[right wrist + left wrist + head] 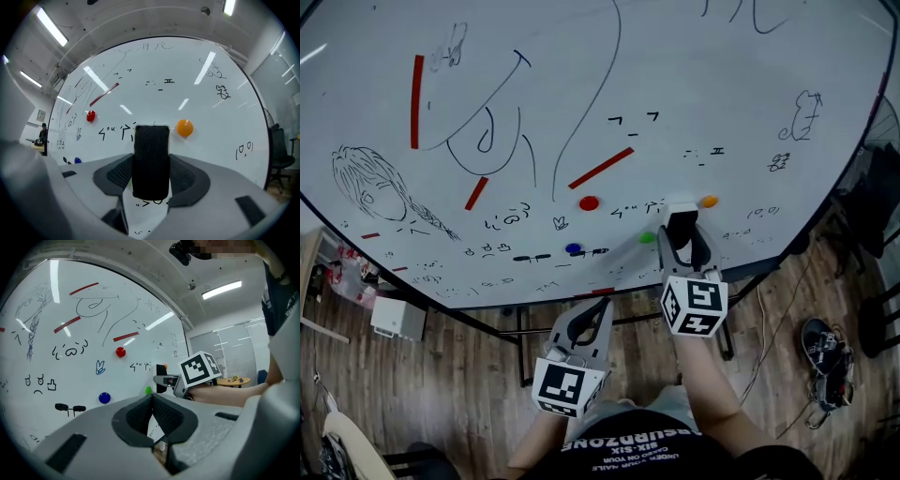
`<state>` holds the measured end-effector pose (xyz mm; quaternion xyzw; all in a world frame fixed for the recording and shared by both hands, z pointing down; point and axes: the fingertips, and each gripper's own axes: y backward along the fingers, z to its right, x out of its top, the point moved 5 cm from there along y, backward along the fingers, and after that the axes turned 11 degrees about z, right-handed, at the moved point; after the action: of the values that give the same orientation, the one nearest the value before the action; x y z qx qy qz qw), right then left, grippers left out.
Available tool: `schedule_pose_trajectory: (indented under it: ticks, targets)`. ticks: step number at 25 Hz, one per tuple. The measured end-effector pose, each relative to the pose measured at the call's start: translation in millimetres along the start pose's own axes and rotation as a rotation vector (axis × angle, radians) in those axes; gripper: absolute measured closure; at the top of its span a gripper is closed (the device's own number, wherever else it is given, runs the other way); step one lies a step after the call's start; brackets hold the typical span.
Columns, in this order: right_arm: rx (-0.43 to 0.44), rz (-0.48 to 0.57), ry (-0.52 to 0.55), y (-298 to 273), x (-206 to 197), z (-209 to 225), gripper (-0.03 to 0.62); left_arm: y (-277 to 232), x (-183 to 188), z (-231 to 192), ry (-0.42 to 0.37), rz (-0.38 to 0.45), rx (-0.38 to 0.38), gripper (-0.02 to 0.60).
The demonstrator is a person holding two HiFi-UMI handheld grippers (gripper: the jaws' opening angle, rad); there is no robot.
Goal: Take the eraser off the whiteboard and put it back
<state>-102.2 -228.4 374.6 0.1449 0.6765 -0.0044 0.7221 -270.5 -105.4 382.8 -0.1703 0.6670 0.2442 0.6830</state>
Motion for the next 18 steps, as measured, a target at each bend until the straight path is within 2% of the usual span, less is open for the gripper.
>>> schedule_pose_trajectory:
  ticks: [4,11,18]
  targets:
    - [0.025,-0.005,-0.001,-1,3,1,0.375,-6,4,1,0.017,0.009,0.023,0.574]
    - [0.120,-0.001,0.025,8,11,-5,0.375,-11,2,11,0.015,0.010,0.061,0.574]
    - [0.201,0.018,0.004,35,41,6,0.375,-20,8,32,0.022,0.024,0.092,0.574]
